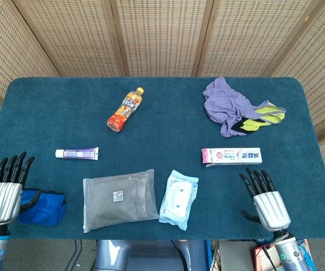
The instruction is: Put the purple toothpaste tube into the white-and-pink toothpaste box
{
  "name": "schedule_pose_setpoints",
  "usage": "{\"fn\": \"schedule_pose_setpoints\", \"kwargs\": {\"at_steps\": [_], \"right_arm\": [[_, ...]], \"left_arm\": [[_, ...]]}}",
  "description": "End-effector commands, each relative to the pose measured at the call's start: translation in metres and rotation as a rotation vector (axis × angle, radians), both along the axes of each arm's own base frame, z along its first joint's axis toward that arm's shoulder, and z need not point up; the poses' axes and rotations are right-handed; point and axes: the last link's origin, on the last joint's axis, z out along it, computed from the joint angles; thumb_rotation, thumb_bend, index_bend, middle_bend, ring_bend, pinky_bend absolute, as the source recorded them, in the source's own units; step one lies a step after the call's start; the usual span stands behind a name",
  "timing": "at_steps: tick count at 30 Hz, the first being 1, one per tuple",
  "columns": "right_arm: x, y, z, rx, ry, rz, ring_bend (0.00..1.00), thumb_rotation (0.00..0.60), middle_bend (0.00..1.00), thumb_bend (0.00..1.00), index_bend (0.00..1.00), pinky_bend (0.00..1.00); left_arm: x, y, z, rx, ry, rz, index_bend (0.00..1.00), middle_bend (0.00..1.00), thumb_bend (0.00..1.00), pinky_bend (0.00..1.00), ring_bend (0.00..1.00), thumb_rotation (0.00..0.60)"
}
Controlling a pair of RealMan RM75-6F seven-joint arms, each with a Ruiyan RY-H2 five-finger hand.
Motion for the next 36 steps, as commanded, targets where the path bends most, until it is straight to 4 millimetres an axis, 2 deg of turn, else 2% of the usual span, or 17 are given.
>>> {"fn": "schedule_pose_setpoints", "kwargs": {"at_steps": [1,36], "right_arm": [[-0.0004,-0.0002,0.0,0.001,0.001,-0.001,0.0,0.6,0.0,0.15,0.02,0.0],[0.0009,-0.001,0.0071,-0.043,-0.021,0.02,0.0,0.6,0.0,0.15,0.0,0.0]], "left_arm": [[0.0,0.0002,0.0001,0.001,0.0,0.0,0.0,0.0,0.31,0.0,0.0,0.6],[0.0017,0.0015,-0.0028,-0.003,-0.004,-0.013,0.0,0.0,0.31,0.0,0.0,0.6]]}}
